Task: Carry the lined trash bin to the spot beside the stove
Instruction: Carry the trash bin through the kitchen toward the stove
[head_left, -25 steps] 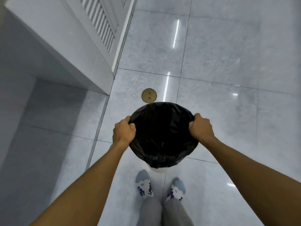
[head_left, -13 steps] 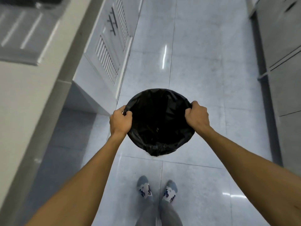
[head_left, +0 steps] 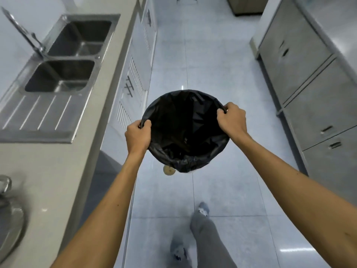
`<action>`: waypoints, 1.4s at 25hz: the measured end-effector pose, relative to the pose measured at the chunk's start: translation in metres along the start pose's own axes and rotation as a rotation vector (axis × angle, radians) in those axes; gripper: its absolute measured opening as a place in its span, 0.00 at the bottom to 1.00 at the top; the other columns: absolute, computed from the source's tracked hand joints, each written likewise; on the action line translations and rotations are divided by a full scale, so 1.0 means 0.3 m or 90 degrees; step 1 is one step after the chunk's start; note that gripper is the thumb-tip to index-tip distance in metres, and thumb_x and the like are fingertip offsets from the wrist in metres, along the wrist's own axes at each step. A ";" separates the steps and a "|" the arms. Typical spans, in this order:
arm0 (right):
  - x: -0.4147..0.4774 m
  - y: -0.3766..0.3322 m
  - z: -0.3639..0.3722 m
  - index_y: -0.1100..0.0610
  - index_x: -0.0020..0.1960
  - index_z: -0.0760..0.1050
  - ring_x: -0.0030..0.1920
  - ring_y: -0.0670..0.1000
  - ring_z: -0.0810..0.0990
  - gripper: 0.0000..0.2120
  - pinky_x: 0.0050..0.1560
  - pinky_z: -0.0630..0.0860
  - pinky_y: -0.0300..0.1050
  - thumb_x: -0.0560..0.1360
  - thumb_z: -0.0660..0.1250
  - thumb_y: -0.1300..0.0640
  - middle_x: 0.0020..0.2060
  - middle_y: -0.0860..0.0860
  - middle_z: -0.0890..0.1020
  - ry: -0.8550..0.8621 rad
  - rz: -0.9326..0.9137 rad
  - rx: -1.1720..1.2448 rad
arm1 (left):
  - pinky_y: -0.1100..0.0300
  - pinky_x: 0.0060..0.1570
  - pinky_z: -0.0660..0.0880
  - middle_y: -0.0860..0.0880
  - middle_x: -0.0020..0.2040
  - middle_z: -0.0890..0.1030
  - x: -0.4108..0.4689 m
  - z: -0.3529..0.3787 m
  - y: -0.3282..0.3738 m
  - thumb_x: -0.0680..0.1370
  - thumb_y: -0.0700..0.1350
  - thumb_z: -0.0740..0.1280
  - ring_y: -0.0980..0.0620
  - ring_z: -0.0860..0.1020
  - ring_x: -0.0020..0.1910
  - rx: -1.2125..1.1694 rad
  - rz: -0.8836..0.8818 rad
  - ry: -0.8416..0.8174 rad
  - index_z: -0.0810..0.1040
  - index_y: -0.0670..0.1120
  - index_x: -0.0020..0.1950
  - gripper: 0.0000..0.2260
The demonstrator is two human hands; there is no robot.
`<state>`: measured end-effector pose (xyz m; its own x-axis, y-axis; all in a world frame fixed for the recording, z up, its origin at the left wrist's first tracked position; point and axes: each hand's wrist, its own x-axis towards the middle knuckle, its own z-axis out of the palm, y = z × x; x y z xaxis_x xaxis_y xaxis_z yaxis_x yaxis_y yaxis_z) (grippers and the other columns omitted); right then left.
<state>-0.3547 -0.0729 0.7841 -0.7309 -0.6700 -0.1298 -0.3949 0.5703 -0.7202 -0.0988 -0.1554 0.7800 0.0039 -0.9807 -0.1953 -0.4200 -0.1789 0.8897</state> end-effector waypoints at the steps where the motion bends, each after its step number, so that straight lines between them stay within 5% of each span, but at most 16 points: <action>1: 0.041 -0.012 -0.018 0.61 0.54 0.77 0.44 0.57 0.80 0.12 0.44 0.74 0.46 0.77 0.62 0.54 0.46 0.55 0.80 0.018 0.005 0.025 | 0.64 0.28 0.64 0.51 0.28 0.70 0.037 0.021 0.033 0.79 0.46 0.65 0.55 0.68 0.29 -0.005 0.002 -0.008 0.72 0.46 0.32 0.15; 4: 0.205 -0.037 -0.055 0.57 0.53 0.79 0.42 0.55 0.83 0.11 0.45 0.78 0.47 0.77 0.64 0.52 0.46 0.55 0.83 0.071 0.008 0.083 | 0.61 0.30 0.68 0.48 0.32 0.75 0.165 0.116 0.137 0.79 0.48 0.66 0.52 0.73 0.32 -0.013 0.009 -0.031 0.79 0.40 0.39 0.14; 12: 0.789 -0.105 -0.151 0.58 0.57 0.79 0.38 0.43 0.78 0.12 0.44 0.73 0.43 0.80 0.64 0.53 0.49 0.55 0.82 0.054 0.035 0.078 | 0.59 0.30 0.65 0.47 0.31 0.71 0.574 0.479 0.448 0.80 0.49 0.64 0.51 0.69 0.30 0.013 0.038 -0.040 0.75 0.38 0.37 0.17; 18: 1.210 -0.210 -0.172 0.58 0.57 0.79 0.40 0.49 0.81 0.11 0.44 0.77 0.45 0.80 0.64 0.53 0.49 0.56 0.82 0.067 0.015 0.089 | 0.64 0.28 0.63 0.51 0.28 0.68 0.890 0.688 0.656 0.82 0.48 0.61 0.54 0.67 0.28 0.019 0.060 -0.035 0.68 0.46 0.32 0.19; 35: 2.576 -0.610 0.028 0.58 0.58 0.80 0.45 0.54 0.82 0.12 0.49 0.78 0.48 0.80 0.64 0.53 0.51 0.56 0.83 0.115 0.037 0.136 | 0.60 0.35 0.72 0.47 0.35 0.79 2.209 1.274 1.219 0.82 0.48 0.61 0.52 0.75 0.34 0.027 0.127 -0.062 0.82 0.41 0.44 0.16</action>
<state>-0.8427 -0.6990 0.8098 -0.8438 -0.5326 -0.0652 -0.2373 0.4794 -0.8449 -0.5968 -0.8407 0.8183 -0.1699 -0.9837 -0.0584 -0.4409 0.0229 0.8973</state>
